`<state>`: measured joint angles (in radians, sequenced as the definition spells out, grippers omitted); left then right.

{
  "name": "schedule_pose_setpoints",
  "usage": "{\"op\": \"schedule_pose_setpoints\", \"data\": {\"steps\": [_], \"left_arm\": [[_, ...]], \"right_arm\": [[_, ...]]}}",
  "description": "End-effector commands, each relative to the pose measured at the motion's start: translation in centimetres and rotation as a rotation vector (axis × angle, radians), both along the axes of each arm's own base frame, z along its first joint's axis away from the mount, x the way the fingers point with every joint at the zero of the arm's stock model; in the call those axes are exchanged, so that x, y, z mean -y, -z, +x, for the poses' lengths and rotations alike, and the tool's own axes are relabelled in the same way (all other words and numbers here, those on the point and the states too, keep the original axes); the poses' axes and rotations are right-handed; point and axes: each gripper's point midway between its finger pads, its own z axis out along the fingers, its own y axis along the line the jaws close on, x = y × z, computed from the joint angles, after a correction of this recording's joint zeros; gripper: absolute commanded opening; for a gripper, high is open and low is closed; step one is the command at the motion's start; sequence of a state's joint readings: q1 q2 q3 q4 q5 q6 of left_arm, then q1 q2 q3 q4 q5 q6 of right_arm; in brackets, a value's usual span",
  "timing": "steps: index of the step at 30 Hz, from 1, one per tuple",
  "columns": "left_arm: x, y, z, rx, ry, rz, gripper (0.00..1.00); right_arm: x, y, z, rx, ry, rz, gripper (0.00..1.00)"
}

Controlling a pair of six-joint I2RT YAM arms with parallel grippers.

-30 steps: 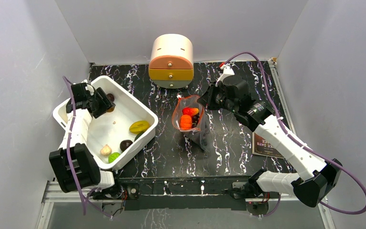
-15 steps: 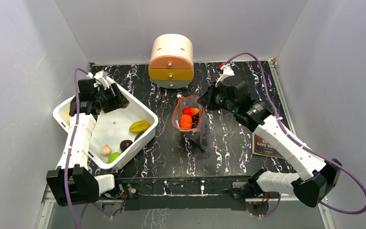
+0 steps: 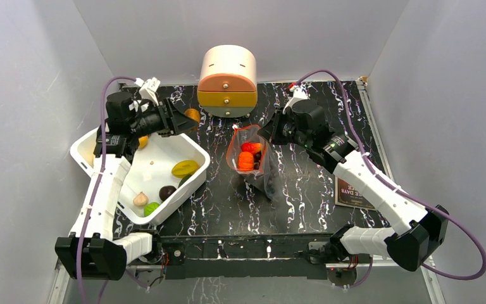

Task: Place the food in the zip-top bag and seal the zipper
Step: Pick up the fake fruit from the bin, then place the fake fruit in the zipper food storage bag.

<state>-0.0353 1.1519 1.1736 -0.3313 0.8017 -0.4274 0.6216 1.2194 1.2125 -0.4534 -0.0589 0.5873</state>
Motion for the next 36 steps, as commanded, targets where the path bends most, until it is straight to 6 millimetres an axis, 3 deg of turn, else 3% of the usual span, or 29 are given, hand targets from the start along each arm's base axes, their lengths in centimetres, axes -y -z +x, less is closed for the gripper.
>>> {"op": "schedule_pose_setpoints", "data": {"steps": [1, 10, 24, 32, 36], "left_arm": [[3.0, -2.8, -1.8, 0.056, 0.105, -0.085, 0.39], [7.7, -1.2, -3.5, 0.016, 0.208, -0.114, 0.38], [15.5, 4.2, -5.1, -0.095, 0.363, -0.041, 0.38], [17.8, 6.7, -5.3, -0.137, 0.403, 0.006, 0.4], [18.9, 7.5, -6.4, -0.168, 0.451, -0.002, 0.48]], "right_arm": [[-0.9, -3.2, 0.6, 0.082, -0.008, 0.083, 0.0], [-1.0, -3.3, 0.7, 0.082, -0.007, 0.093, 0.0], [-0.8, -3.7, 0.2, 0.104, -0.007, 0.123, 0.0], [-1.2, -4.1, -0.1, 0.12, -0.041, 0.135, 0.0], [-1.1, -4.1, -0.2, 0.121, -0.039, 0.136, 0.0]]}}
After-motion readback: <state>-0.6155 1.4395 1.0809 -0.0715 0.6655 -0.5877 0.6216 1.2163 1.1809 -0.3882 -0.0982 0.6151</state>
